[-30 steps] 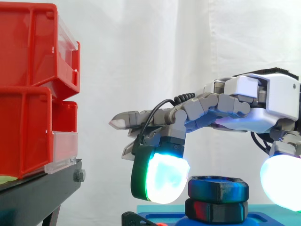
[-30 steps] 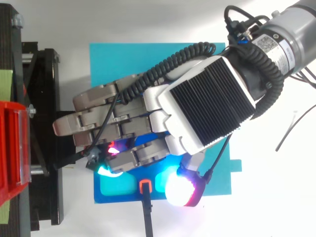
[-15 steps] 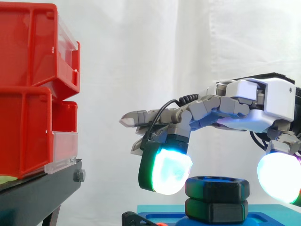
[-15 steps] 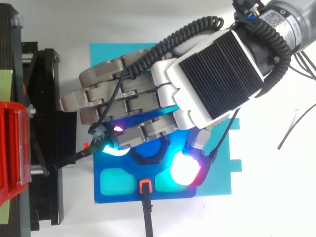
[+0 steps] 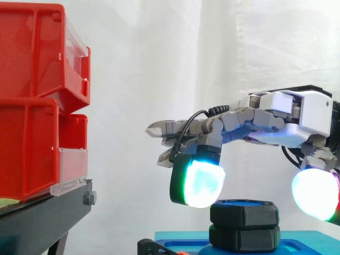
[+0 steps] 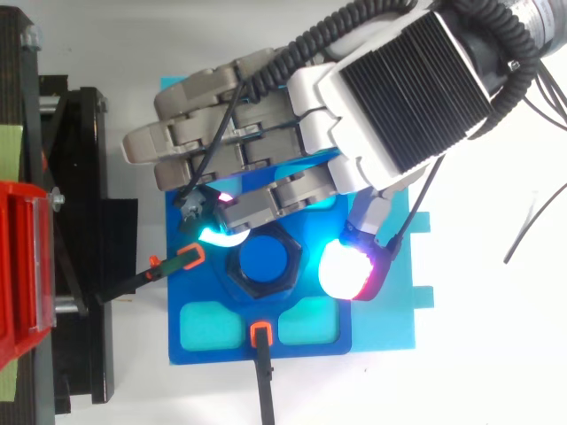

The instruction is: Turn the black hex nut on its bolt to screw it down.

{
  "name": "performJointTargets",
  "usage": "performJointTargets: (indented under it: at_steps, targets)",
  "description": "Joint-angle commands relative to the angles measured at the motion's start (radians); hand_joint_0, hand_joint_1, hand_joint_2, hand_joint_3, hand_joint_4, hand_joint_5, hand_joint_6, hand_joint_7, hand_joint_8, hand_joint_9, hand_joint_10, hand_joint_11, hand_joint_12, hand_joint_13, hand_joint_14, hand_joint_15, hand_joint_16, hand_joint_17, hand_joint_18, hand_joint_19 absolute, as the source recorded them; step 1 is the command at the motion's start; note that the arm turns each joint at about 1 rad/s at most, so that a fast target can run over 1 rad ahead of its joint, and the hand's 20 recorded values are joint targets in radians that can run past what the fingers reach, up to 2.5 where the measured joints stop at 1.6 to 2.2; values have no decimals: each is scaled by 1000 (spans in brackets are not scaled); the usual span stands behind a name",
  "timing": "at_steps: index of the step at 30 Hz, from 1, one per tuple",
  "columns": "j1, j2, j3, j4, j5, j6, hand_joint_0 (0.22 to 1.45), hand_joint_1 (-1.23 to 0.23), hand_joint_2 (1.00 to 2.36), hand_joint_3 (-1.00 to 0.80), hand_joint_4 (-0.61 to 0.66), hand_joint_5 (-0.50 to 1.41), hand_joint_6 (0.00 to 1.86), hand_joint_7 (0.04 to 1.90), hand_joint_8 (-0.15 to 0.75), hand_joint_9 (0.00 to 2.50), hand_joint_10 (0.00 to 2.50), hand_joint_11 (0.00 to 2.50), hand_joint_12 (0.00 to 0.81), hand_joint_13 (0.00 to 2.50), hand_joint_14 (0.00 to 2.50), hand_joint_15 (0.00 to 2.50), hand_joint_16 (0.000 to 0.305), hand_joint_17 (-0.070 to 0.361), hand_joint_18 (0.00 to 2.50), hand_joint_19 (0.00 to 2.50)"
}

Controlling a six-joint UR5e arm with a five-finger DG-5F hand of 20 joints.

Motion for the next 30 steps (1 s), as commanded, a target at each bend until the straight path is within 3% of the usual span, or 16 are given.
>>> performJointTargets:
  at_steps: [1, 5, 9, 10, 18, 25, 30]
  targets:
    - [8, 0, 5, 15, -16, 27, 405, -451, 1000, -500, 379, -97, 500, 1046, 393, 423, 2, 66, 311, 214, 0, 0, 46, 103, 76, 315]
    - [17, 0, 14, 17, -13, 53, 375, -480, 1000, -500, 398, -105, 501, 1003, 406, 424, 1, 80, 326, 220, 0, 0, 50, 112, 95, 317]
    - [34, 0, 14, 34, -11, 56, 362, -501, 1000, -500, 394, -109, 501, 983, 413, 423, 2, 87, 336, 224, 0, 0, 52, 116, 115, 314]
    - [46, 0, 14, 43, -10, 56, 359, -508, 1000, -500, 393, -110, 501, 980, 414, 424, 2, 87, 339, 224, 0, 0, 52, 117, 119, 314]
    - [74, 0, 14, 81, 9, 58, 366, -494, 1000, -500, 389, -112, 501, 967, 410, 417, 1, 85, 338, 220, 0, 0, 52, 116, 119, 309]
    - [105, -17, 14, 156, 24, 85, 388, -466, 1000, -500, 379, -114, 501, 971, 397, 411, 2, 95, 328, 213, 0, 0, 49, 111, 107, 308]
    - [105, -38, 14, 155, 33, 98, 396, -457, 1000, -500, 373, -113, 501, 971, 393, 410, 2, 97, 324, 212, 0, 0, 49, 109, 100, 317]
